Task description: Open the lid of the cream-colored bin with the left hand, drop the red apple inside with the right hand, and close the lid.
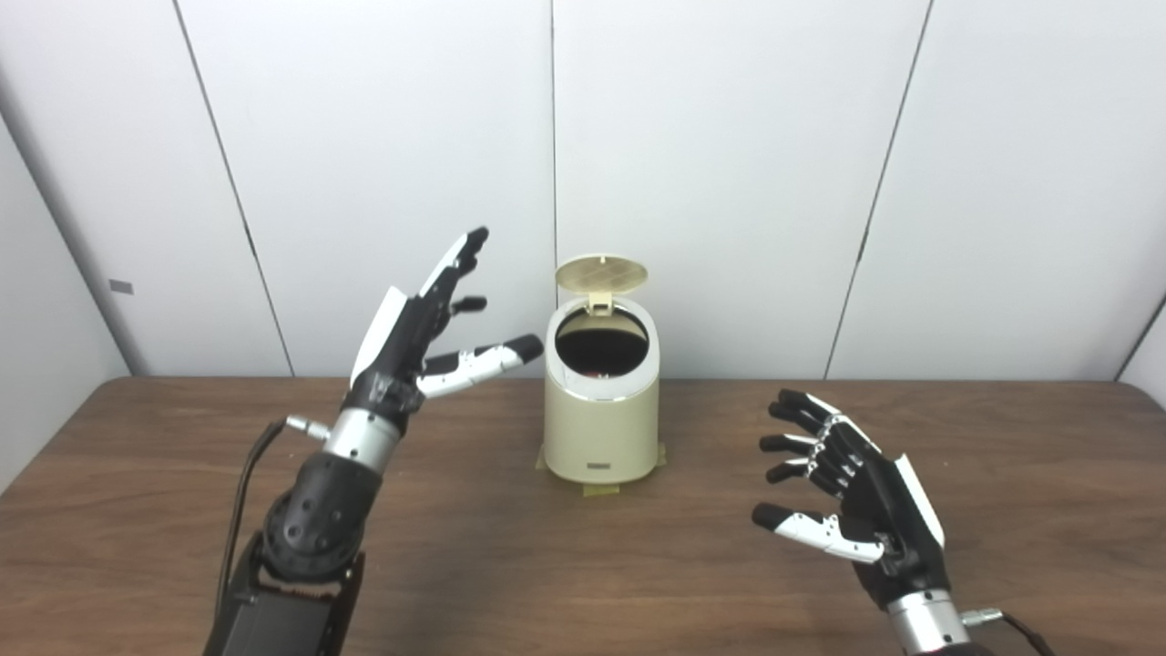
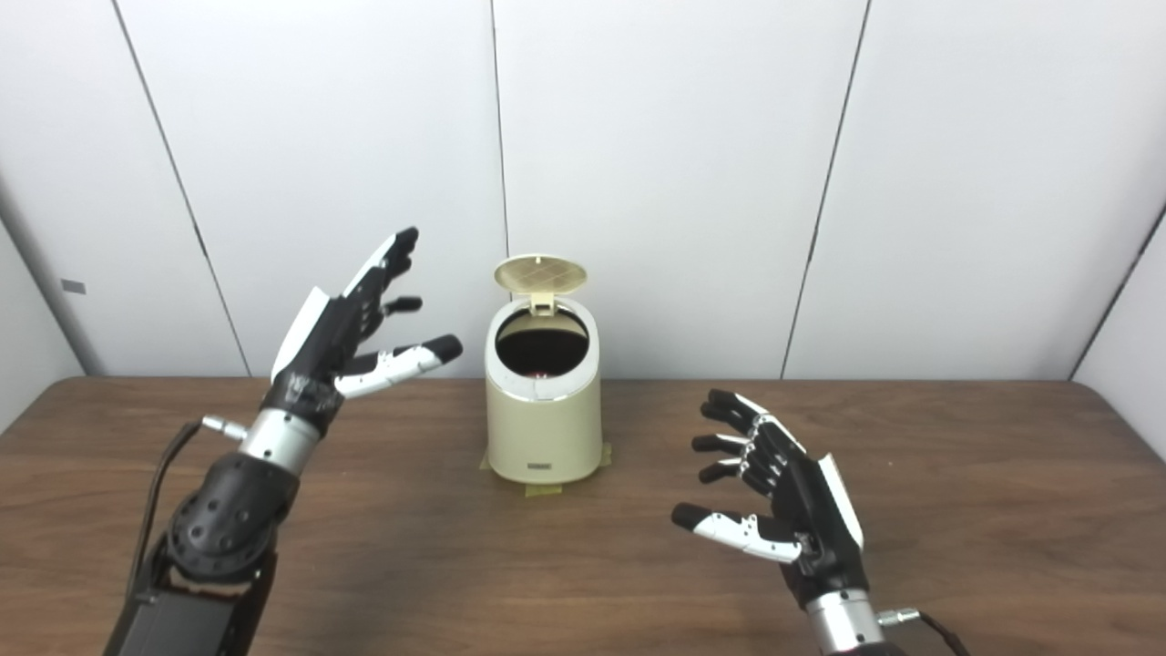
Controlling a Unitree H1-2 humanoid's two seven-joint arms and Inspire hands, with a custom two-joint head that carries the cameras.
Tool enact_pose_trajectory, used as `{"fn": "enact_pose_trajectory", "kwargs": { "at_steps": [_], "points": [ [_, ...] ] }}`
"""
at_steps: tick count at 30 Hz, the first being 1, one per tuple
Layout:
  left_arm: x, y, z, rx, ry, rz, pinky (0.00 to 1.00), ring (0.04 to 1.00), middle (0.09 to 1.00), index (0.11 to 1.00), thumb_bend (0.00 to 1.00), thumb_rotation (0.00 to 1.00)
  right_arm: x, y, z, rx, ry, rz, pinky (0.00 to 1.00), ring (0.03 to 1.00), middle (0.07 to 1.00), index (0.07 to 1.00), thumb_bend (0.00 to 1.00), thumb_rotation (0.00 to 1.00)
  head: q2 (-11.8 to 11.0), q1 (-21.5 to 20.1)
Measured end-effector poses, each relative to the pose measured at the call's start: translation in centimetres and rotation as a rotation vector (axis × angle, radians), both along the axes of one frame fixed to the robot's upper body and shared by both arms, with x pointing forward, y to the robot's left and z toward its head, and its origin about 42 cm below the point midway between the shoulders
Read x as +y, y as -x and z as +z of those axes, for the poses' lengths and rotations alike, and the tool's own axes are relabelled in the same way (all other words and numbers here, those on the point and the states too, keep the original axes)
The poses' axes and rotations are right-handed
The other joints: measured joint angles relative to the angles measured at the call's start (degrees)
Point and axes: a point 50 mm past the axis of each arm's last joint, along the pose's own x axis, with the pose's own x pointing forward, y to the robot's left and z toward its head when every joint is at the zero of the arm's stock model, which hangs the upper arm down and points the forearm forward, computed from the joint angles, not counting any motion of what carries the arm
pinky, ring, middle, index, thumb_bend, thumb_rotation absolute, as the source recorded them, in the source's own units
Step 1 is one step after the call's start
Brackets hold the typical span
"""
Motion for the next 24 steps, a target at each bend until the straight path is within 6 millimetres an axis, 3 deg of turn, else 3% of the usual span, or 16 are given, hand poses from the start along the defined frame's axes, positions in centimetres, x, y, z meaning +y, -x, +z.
{"fn": "enact_pose_trajectory", "kwargs": {
  "at_steps": [5,12,14,16,24],
  "points": [
    [-1.7,-2.9,1.8,-0.009,-0.211,0.073,0.86,0.998,1.0,1.0,1.0,0.46,0.2,-0.1,0.1,-0.002,-0.002,0.003,0.51,0.666,0.798,0.806,0.78,0.21,-0.2,-0.3],
    [-3.4,-6.0,3.5,0.008,-0.312,0.073,0.84,0.985,1.0,1.0,0.99,0.43,0.3,-0.2,0.2,-0.003,-0.005,0.006,0.5,0.647,0.793,0.798,0.79,0.2,-0.1,-0.4],
    [-4.0,-6.7,4.0,-0.018,-0.372,0.062,0.95,0.997,1.0,1.0,1.0,0.46,0.4,-0.2,0.2,-0.003,-0.006,0.008,0.49,0.643,0.795,0.8,0.79,0.21,-0.2,-0.4],
    [-4.5,-7.2,4.2,-0.028,-0.443,0.043,0.99,1.0,1.0,1.0,1.0,0.47,0.5,-0.2,0.2,-0.003,-0.001,0.009,0.49,0.64,0.795,0.799,0.79,0.22,-0.1,-0.5],
    [-5.0,-7.9,4.2,0.011,-0.553,-0.004,1.0,1.0,0.954,0.887,1.0,0.46,0.6,-0.3,0.2,-0.003,0.006,0.004,0.49,0.636,0.785,0.792,0.77,0.2,-0.1,-0.9]
  ]
}}
